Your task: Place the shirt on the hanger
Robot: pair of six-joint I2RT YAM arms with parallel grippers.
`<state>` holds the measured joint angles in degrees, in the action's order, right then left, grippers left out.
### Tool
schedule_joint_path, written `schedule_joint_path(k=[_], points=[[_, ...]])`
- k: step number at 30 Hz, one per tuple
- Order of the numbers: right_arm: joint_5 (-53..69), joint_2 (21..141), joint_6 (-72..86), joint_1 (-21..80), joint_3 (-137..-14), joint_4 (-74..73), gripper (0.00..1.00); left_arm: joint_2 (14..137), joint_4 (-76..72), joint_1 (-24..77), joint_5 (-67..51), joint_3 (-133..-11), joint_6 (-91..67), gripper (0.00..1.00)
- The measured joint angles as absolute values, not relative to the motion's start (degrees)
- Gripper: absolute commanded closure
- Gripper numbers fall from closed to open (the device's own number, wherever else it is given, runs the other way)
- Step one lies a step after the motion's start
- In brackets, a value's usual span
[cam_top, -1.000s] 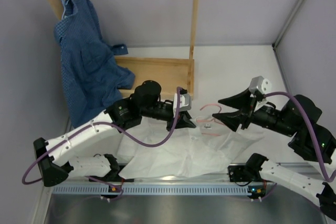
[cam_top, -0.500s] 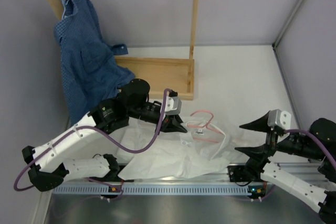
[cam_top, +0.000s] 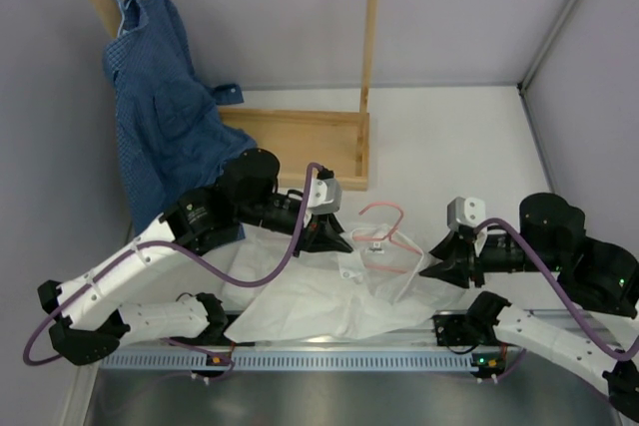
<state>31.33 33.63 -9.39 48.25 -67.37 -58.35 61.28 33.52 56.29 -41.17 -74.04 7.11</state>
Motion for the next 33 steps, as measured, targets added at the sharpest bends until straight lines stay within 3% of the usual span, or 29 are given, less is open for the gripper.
schedule_joint_path(k=[1,3,8,10,12,13,17,20,22,25,27,29,33], points=[[31.3,34.0,-9.5,48.2,-67.4,-58.3,0.72,61.3,33.9,56.3,-41.0,-74.1,7.1,1.00],[31.4,34.6,-9.6,48.2,-67.4,-58.3,0.62,61.3,34.8,56.3,-40.8,-74.7,7.1,1.00],[31.7,36.2,-10.0,48.2,-67.4,-58.3,0.62,61.4,35.3,56.3,-40.4,-76.3,7.1,1.00],[32.2,37.0,-10.0,48.2,-67.4,-58.2,0.70,61.4,35.5,56.3,-40.4,-76.8,7.2,1.00],[32.7,37.6,-10.5,48.2,-67.4,-58.0,0.96,61.4,35.8,56.3,-40.4,-76.9,7.2,1.00],[32.7,37.8,-10.5,48.2,-67.4,-57.9,1.00,61.4,36.0,56.3,-40.4,-76.9,7.2,1.00],[30.6,37.5,-10.2,48.3,-67.4,-57.5,1.00,61.4,36.2,56.3,-38.7,-76.9,7.2,0.99],[26.4,35.6,-9.1,48.3,-67.5,-54.9,1.00,61.4,35.9,56.5,-34.4,-77.4,7.1,0.84],[23.1,34.2,-7.8,48.3,-67.5,-51.9,1.00,61.4,35.6,56.6,-30.4,-78.1,6.7,0.79],[20.0,32.6,-6.4,48.3,-67.4,-49.5,1.00,60.8,34.9,56.7,-22.8,-79.7,5.7,0.37],[18.6,31.5,-5.7,48.3,-67.5,-48.4,1.00,59.7,34.9,56.4,-17.4,-80.7,4.3,0.23],[17.5,31.3,-5.3,48.3,-67.5,-47.5,1.00,58.3,34.8,56.2,-12.8,-82.1,3.0,0.02],[14.7,31.7,-4.3,48.3,-67.5,-45.8,1.00,55.4,34.7,56.2,-4.2,-85.4,-0.4,0.02]])
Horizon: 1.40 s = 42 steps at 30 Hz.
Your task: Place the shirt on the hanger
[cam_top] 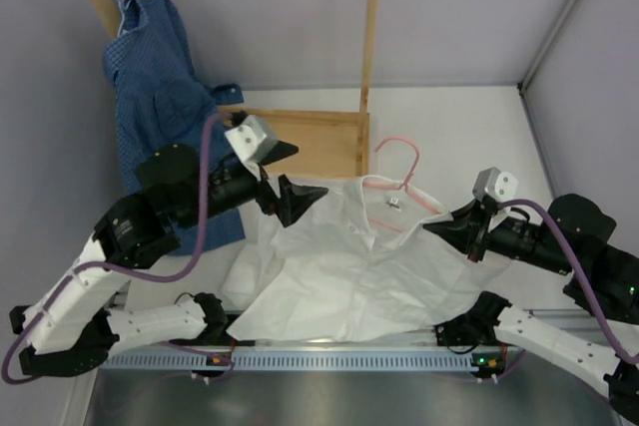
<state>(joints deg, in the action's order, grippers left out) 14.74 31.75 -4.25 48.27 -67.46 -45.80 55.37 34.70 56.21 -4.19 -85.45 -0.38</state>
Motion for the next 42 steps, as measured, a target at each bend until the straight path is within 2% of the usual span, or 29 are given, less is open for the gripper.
schedule_joint_path(k=[5,9,14,20,23,26,28,31,35,38,42], points=[[8.6,33.6,-1.3,48.3,-67.5,-41.6,1.00,49.0,34.0,56.2,4.7,-86.8,-5.3,0.02],[4.6,39.3,0.1,48.3,-71.7,-39.3,1.00,39.7,32.2,56.2,9.5,-80.2,-7.6,0.02],[2.3,53.6,0.2,48.3,-90.6,-38.0,1.00,27.9,34.7,56.2,18.2,-65.9,-9.5,0.02],[-2.8,68.6,-2.5,48.3,-114.0,-34.6,1.00,20.9,38.2,56.2,19.4,-52.6,-11.8,0.02],[-6.1,72.3,-3.8,48.3,-119.0,-30.1,1.00,17.0,37.7,56.2,21.4,-49.1,-12.6,0.02],[-7.9,73.3,-4.1,48.3,-118.6,-26.5,1.00,14.1,36.9,56.0,22.9,-46.1,-13.3,0.02],[-8.0,71.9,-3.9,48.3,-113.8,-23.3,1.00,13.7,36.7,55.4,23.3,-45.2,-13.6,0.02],[-7.7,66.3,-2.4,48.3,-98.1,-17.2,1.00,13.5,36.4,54.1,23.4,-44.7,-13.6,0.02],[-7.6,64.2,0.7,48.3,-86.6,-16.3,1.00,12.8,36.2,52.4,23.5,-44.4,-13.6,0.02],[-9.4,64.7,4.0,48.5,-84.0,-18.0,1.00,12.7,36.0,50.9,23.5,-44.4,-13.7,0.02],[-15.4,67.2,7.7,51.0,-87.4,-20.0,1.00,12.8,35.9,47.6,23.2,-44.3,-13.9,0.02]])
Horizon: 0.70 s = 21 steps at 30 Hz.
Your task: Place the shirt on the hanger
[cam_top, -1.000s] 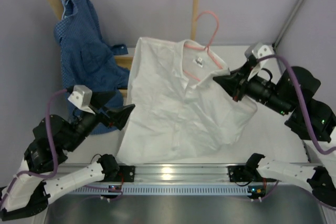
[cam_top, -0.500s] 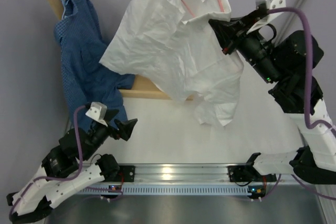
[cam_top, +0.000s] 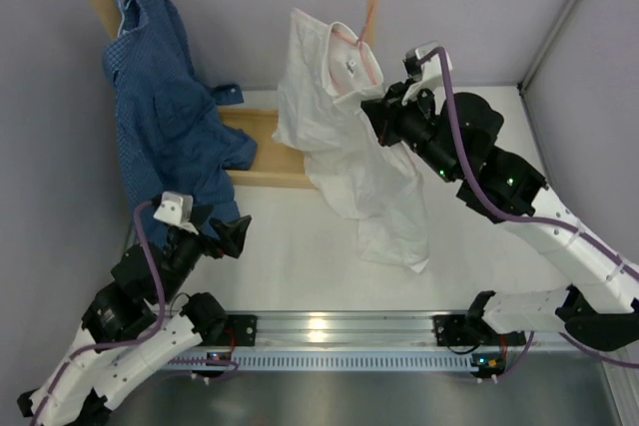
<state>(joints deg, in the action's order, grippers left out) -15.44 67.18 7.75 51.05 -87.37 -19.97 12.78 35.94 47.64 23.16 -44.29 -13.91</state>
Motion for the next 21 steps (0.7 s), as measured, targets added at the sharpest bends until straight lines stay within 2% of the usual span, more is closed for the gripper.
schedule_joint_path(k=[10,21], points=[[-29.9,84.1,13.0,55.6,-108.7,-27.8,1.00,16.0,35.6,39.3,19.4,-43.8,-13.9,0.02],[-38.6,100.2,12.8,55.7,-124.7,-32.6,1.00,14.8,35.6,38.7,18.9,-42.8,-13.8,0.02]])
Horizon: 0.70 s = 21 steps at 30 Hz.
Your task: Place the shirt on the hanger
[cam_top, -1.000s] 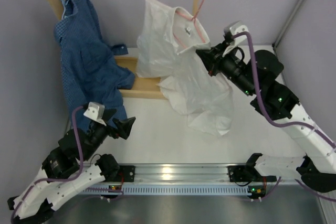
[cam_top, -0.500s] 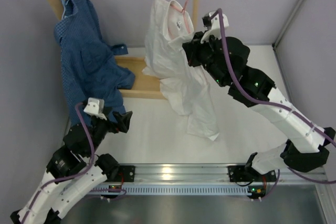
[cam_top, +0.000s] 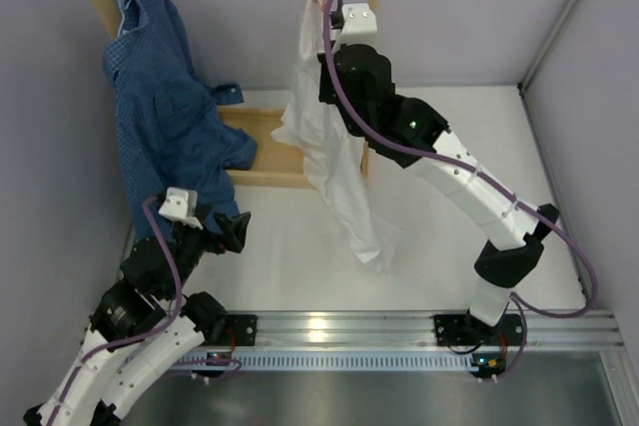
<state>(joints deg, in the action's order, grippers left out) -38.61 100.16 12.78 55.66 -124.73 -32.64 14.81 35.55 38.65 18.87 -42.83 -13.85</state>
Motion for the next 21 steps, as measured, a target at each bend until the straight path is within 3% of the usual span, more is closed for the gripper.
schedule_joint_path(k=[13,15,16,17,18,19,21], points=[[-41.5,107.8,11.6,53.4,-132.1,-32.8,1.00,13.6,35.5,38.7,18.2,-42.6,-13.8,0.02],[-41.6,108.6,11.6,53.3,-132.1,-32.9,0.94,13.6,35.5,38.7,18.3,-42.6,-13.8,0.02],[-41.6,108.9,11.7,53.2,-132.1,-33.0,0.83,13.7,35.5,38.7,18.3,-42.6,-13.8,0.02],[-41.5,109.1,11.8,53.2,-132.1,-33.0,0.65,13.8,35.5,38.7,18.3,-42.6,-13.9,0.02],[-41.2,109.2,12.2,53.2,-132.0,-32.9,0.23,14.0,35.5,38.7,18.3,-42.6,-13.9,0.02],[-40.9,109.1,12.1,53.3,-131.7,-32.5,0.04,14.2,35.5,38.7,18.5,-42.6,-13.9,0.02],[-40.7,107.9,11.2,53.6,-129.4,-31.2,0.01,14.7,35.6,38.6,19.2,-42.6,-13.9,0.02]])
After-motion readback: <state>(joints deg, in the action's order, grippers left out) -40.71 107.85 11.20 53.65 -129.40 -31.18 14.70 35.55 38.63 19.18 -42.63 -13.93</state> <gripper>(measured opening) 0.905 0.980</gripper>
